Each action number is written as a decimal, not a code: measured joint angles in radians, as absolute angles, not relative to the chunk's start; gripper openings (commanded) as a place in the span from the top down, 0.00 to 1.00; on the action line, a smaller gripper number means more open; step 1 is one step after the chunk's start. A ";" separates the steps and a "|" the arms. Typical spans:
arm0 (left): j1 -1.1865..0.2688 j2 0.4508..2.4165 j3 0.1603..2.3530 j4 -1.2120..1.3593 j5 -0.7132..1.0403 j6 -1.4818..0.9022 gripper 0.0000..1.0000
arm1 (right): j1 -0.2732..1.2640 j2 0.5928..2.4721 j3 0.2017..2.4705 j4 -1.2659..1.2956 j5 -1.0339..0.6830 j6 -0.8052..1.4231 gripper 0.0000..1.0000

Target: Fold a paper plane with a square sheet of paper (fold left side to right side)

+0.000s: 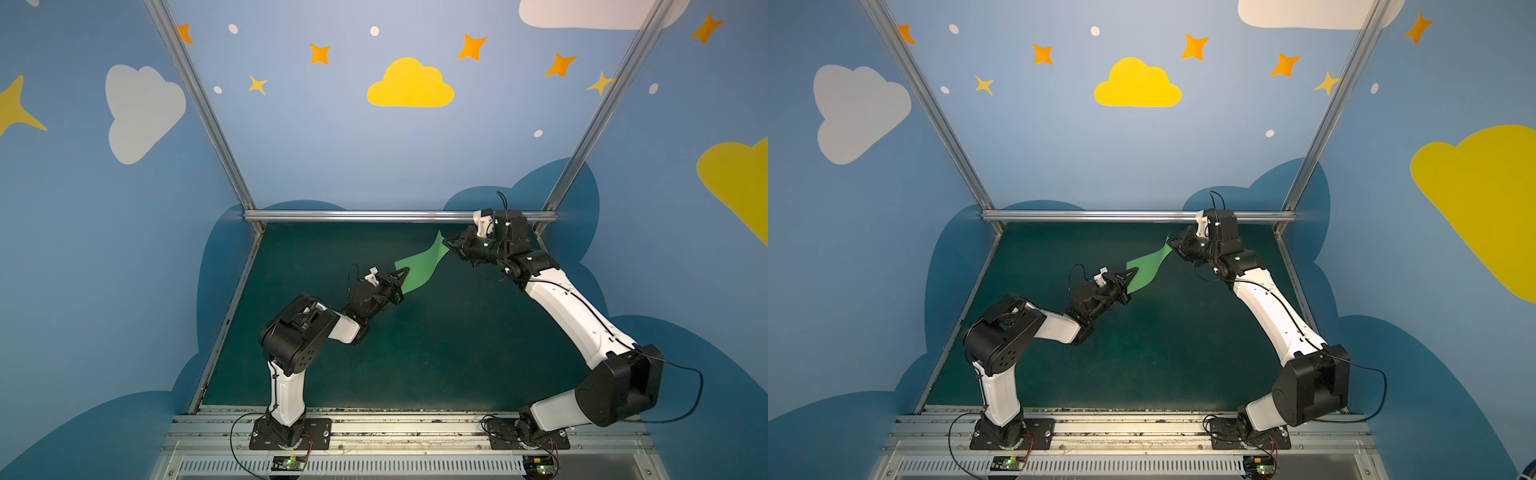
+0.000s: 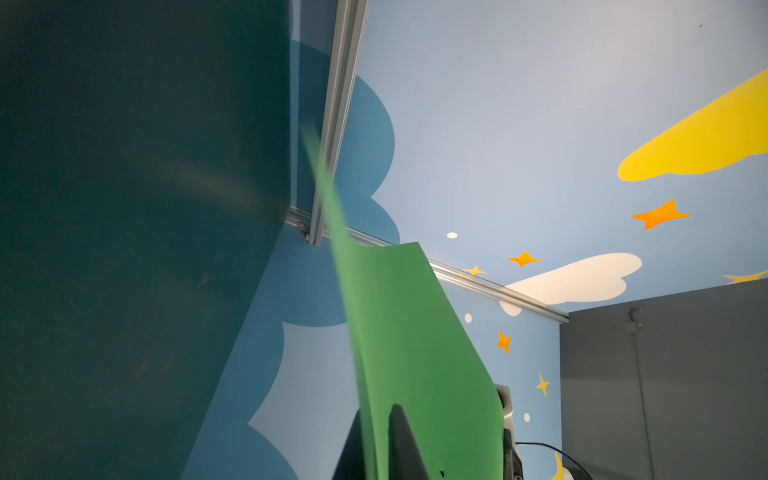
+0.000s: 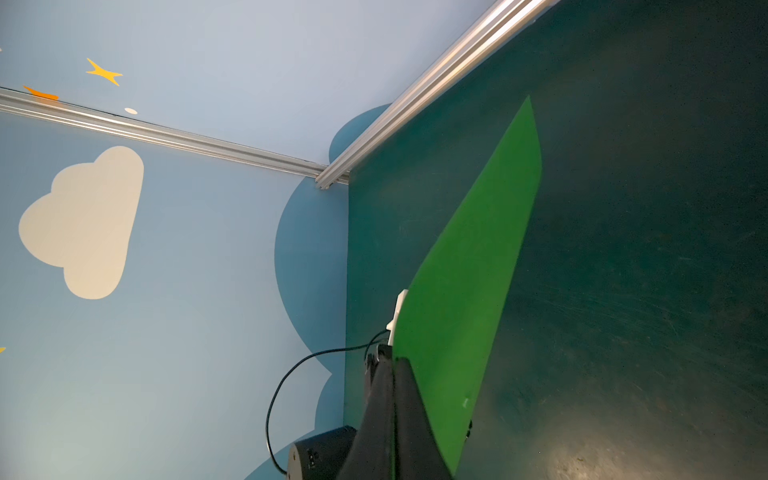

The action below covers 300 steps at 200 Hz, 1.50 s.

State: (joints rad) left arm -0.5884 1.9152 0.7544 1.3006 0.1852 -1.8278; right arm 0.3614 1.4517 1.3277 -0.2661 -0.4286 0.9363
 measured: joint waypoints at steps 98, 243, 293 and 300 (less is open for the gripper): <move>-0.519 1.789 0.818 0.601 0.495 -1.377 0.96 | 0.266 1.169 0.788 -0.311 -0.416 0.805 0.30; -0.654 1.687 1.168 -0.609 0.028 -0.740 0.96 | 0.365 1.517 0.797 -0.192 -0.659 0.635 0.85; -0.655 1.720 1.299 -0.762 -0.009 -0.739 0.96 | 0.472 1.664 0.867 -0.157 -0.649 0.659 0.98; -0.655 1.720 1.312 -0.769 -0.021 -0.739 0.96 | 0.486 1.671 0.876 -0.153 -0.646 0.663 0.98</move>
